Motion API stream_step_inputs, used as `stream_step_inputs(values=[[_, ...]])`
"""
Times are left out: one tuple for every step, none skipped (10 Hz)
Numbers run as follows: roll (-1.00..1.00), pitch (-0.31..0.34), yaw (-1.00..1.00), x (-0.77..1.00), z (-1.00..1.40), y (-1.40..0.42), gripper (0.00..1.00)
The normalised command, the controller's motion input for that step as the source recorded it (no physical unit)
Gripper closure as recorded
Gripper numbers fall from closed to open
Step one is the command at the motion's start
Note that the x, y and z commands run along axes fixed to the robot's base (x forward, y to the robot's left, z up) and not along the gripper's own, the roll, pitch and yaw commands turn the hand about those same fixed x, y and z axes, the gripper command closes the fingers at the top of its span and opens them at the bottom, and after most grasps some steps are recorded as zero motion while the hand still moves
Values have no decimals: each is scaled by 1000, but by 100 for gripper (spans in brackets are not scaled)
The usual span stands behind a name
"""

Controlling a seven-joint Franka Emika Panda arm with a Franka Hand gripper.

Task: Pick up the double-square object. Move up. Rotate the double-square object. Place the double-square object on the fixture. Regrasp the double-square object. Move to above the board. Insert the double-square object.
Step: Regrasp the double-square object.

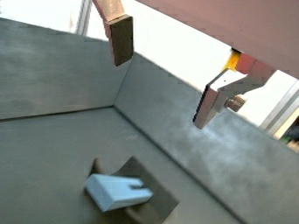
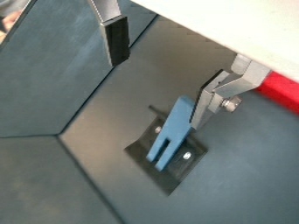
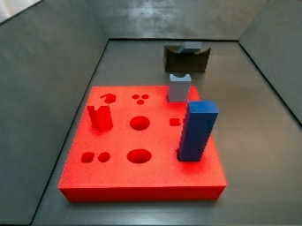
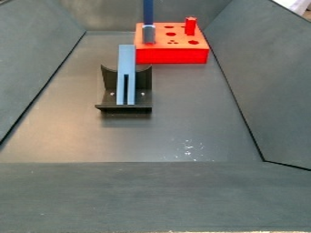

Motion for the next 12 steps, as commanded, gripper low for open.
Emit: stream_step_inputs(values=[[1000, 154, 103, 100, -2, -45, 0], [1000, 186, 143, 99, -7, -45, 0], [887, 188, 170, 101, -6, -49, 0], [699, 169, 187, 105, -8, -49, 0], [513, 146, 198, 106, -7, -52, 0], [303, 108, 211, 101, -1, -42, 0], [213, 74, 211, 89, 0, -38, 0], [174, 42, 204, 82, -2, -40, 0], [211, 54, 201, 29, -1000, 42, 0], [199, 24, 172, 35, -1000, 41, 0], [185, -3, 160, 40, -1000, 38, 0], [130, -56, 129, 55, -1000, 32, 0]])
